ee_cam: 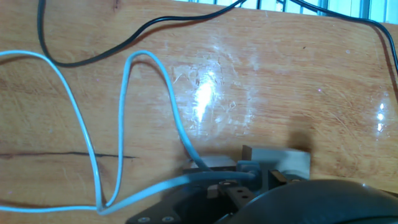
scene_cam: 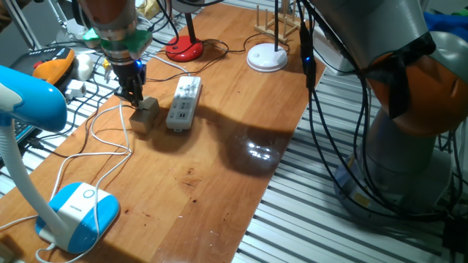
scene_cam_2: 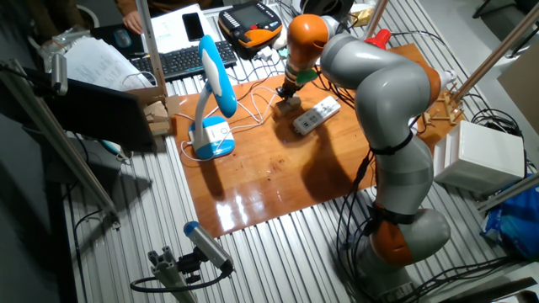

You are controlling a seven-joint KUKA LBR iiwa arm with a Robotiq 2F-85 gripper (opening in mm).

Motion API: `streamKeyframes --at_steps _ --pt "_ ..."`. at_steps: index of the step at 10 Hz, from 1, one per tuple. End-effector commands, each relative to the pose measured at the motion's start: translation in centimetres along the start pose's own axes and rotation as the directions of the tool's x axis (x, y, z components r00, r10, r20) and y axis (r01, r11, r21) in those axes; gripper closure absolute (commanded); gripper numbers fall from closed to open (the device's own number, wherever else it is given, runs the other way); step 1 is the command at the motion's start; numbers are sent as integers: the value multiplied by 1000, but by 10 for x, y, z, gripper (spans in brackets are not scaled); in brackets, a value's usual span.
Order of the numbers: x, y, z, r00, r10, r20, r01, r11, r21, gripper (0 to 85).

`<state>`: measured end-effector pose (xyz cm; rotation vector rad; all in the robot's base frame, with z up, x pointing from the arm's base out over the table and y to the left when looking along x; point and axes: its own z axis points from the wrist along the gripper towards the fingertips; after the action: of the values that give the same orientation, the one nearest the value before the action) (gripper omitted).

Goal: Plug in the power cord of the desk lamp, turn on the socket, and light up the desk lamp

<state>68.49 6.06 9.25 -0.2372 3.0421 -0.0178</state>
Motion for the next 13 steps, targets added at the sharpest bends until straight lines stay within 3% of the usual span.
streamKeyframes --at_steps 1,2,4,5,6,9,11,13 --pt "0 0 0 1000 -8 -1 8 1000 -2 850" --pt "0 0 0 1000 -16 -5 16 1000 -15 850" --pt "0 -1 -3 998 -58 -17 57 998 -15 850" --pt "-1 -2 -8 997 -70 -29 69 997 -38 850" --pt "-2 -2 -16 996 -91 -26 89 994 -56 850" --pt "0 2 -27 991 -136 -9 135 988 -72 850" --pt "2 3 -31 981 -192 16 193 979 -63 850" --pt "4 3 -34 971 -239 21 240 969 -58 850"
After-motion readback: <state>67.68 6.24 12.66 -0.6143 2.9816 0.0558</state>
